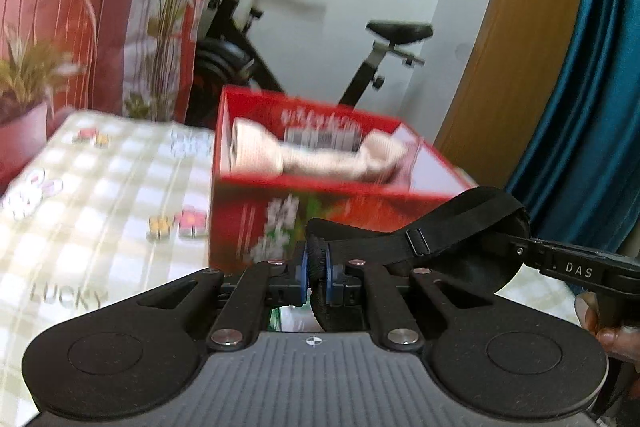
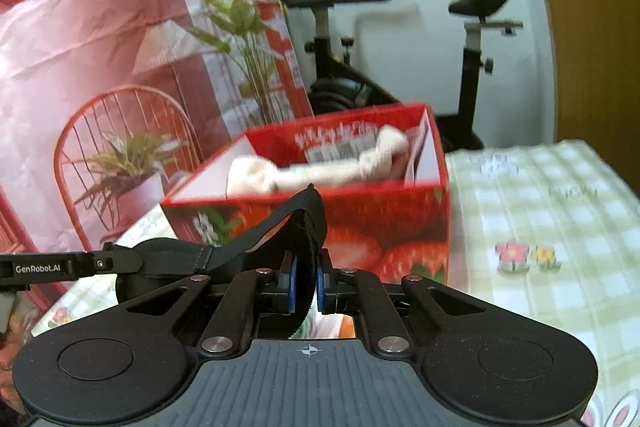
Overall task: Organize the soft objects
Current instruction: 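Lift the black eye mask with both grippers and carry it over the box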
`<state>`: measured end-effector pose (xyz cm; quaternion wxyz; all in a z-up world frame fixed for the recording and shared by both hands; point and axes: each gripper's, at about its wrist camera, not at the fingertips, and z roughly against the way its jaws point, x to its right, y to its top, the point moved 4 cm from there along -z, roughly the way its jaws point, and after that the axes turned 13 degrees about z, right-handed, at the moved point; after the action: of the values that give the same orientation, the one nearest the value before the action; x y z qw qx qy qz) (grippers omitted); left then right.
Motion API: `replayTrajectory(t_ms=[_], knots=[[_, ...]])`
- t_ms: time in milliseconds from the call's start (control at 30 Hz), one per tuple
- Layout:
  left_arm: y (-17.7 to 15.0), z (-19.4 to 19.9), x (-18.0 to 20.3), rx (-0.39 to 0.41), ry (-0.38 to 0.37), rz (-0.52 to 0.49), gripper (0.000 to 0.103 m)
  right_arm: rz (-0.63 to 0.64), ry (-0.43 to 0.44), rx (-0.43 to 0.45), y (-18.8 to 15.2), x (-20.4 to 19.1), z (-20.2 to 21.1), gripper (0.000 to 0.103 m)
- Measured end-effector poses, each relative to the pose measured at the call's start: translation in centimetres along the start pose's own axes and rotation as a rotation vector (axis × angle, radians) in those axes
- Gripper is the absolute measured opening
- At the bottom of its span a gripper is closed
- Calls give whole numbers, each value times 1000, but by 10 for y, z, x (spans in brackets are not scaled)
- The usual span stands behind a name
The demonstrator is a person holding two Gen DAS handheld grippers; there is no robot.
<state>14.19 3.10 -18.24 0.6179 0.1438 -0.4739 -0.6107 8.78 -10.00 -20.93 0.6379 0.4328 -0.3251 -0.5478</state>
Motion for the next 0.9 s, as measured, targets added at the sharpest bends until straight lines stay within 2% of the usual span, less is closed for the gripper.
replayTrajectory(t_ms=[267,400,600,900], knots=[[53,2,19,103,-39,-28,9,37,1,91,62,14,-2,9],[79,-16,25,143,-19,-49,9,51,-9,104,88,26,-20,9],[97,-59,31,102,31,-87,9,69,-30,43,103,40,-68,8],[74,-123,13,-116,82,-77,9,-26,-21,-176,62,53,-132,8]])
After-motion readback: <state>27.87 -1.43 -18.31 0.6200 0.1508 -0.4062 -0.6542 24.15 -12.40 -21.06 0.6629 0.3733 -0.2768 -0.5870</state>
